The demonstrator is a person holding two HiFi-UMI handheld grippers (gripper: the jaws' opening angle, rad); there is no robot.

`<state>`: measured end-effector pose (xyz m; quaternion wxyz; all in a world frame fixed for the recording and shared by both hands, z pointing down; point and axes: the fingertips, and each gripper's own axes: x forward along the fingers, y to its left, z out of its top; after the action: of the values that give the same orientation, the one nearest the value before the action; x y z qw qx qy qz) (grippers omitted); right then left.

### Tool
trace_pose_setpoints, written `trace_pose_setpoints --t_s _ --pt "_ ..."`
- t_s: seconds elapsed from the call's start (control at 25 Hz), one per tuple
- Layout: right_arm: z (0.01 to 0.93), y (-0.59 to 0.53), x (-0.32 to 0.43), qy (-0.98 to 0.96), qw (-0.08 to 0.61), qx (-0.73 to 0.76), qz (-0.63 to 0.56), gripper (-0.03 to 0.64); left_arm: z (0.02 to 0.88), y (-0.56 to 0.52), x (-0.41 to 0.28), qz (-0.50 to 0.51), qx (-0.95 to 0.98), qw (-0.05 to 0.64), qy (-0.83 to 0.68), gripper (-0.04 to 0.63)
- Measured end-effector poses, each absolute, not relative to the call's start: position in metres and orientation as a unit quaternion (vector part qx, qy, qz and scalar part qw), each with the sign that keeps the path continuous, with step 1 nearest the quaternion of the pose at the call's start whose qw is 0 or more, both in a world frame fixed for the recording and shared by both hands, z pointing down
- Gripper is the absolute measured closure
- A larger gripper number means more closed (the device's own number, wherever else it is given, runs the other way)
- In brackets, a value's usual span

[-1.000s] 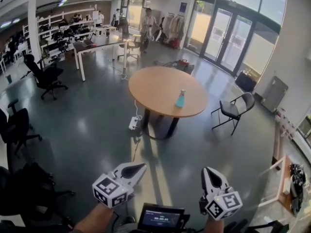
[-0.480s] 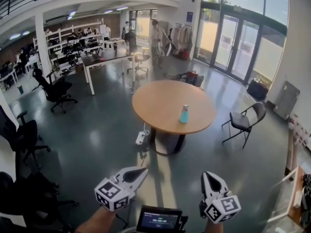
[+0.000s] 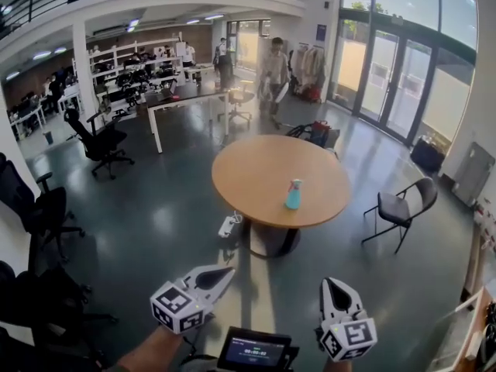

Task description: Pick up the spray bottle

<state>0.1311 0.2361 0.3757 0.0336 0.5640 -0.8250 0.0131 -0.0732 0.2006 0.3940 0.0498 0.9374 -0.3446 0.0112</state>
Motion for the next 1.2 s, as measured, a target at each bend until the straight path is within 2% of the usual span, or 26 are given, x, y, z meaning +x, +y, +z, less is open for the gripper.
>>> trace_pose_setpoints --t_s 0.24,0.68,1.2 --pt "0.373 0.216 0.150 -0.830 0.018 0.558 0.009 0.612 0.393 0.189 -0.054 0.031 0.934 0.045 -0.352 0.595" --pt "0.388 0.164 0.166 -0.811 0.069 0.580 -0.012 0.612 0.394 0.123 -0.030 -0.004 0.945 0.048 -0.323 0.595" --pt "0.386 0.055 0.177 -0.778 0.053 0.625 0.034 0.612 0.393 -0.008 -0.051 0.003 0.944 0.062 -0.323 0.595"
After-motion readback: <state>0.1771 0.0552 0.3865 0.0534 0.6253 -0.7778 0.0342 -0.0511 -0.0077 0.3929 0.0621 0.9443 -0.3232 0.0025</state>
